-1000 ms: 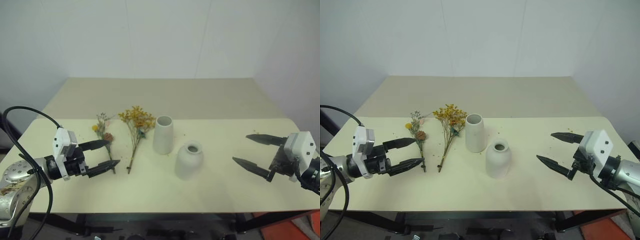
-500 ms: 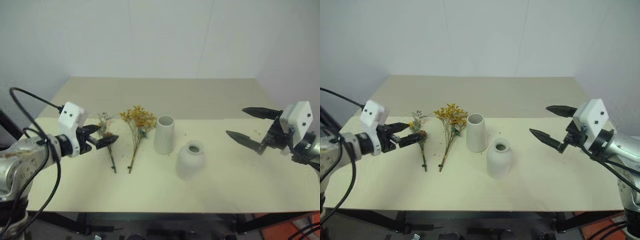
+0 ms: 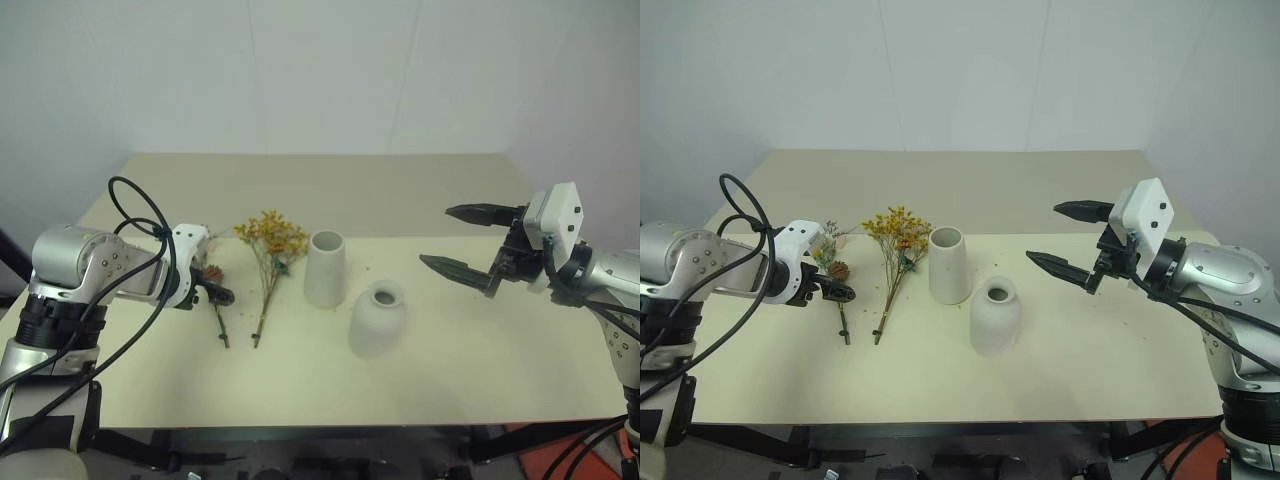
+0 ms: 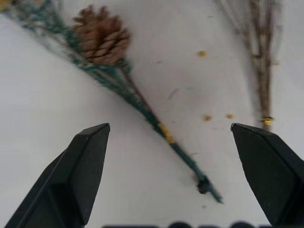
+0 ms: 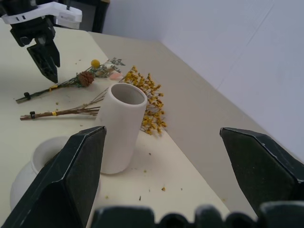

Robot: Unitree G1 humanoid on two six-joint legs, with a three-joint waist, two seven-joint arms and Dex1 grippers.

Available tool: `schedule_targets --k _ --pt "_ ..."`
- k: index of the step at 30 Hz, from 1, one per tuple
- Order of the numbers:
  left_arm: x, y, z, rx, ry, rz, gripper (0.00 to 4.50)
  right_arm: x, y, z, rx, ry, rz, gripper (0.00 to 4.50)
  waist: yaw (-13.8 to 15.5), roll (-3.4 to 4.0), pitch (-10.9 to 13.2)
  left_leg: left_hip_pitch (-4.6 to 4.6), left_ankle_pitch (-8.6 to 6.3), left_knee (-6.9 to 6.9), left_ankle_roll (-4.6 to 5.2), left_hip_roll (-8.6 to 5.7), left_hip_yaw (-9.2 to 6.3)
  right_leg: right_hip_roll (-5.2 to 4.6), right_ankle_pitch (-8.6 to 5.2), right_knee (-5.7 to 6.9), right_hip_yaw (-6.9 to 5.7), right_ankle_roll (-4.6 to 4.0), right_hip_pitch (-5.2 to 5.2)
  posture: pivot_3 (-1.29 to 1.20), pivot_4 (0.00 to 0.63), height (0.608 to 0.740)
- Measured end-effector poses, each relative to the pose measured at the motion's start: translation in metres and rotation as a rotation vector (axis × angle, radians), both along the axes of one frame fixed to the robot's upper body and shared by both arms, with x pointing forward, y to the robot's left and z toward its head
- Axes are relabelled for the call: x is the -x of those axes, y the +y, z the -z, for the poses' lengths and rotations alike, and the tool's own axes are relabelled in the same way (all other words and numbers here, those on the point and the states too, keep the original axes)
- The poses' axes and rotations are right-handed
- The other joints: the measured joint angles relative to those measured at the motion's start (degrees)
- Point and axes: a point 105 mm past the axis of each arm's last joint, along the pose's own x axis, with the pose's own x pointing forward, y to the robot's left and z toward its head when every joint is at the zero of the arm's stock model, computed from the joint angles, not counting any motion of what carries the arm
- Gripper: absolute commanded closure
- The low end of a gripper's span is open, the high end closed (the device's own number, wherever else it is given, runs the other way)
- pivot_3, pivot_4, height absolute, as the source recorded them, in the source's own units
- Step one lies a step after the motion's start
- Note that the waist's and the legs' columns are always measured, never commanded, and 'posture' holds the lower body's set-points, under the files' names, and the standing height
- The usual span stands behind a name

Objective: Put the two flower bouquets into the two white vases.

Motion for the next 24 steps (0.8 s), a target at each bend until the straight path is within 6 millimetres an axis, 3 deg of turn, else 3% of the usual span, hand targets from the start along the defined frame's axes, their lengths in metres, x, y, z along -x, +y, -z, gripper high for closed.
schedule_targets --k 2,10,19,24 --pt "0.0 0.003 0.005 -0.017 0.022 -0.021 0.02 0.0 0.0 0.0 0.001 0.001 -0.002 0.0 0.11 0.0 0.0 -0.27 0.03 0.02 -0.05 -0.08 0.0 -0.05 0.04 0.15 0.09 0.0 -0.41 0.0 0.15 0.74" --pt "-0.003 0.003 0.035 -0.018 0.125 -0.117 0.02 0.0 0.001 0.0 -0.003 0.003 -0.004 0.0 0.55 0.0 0.0 -0.26 0.04 0.03 -0.05 -0.14 -0.02 -0.1 0.07 0.2 0.08 0.01 -0.4 0.0 0.15 0.74" --pt "-0.017 -0.005 0.036 0.061 0.109 -0.241 0.02 0.005 0.005 0.001 -0.015 0.008 -0.027 0.0 0.95 0.04 -0.05 -0.09 0.07 0.05 -0.1 -0.27 -0.04 -0.24 0.06 0.36 0.08 0.03 -0.25 0.0 0.15 0.74" --pt "-0.018 -0.012 0.037 0.066 0.105 -0.241 1.53 0.007 0.006 0.004 -0.012 0.012 -0.028 0.0 1.02 0.04 -0.05 -0.1 0.1 0.05 -0.16 -0.3 -0.04 -0.27 0.06 0.46 0.09 0.03 -0.29 0.0 0.15 0.74"
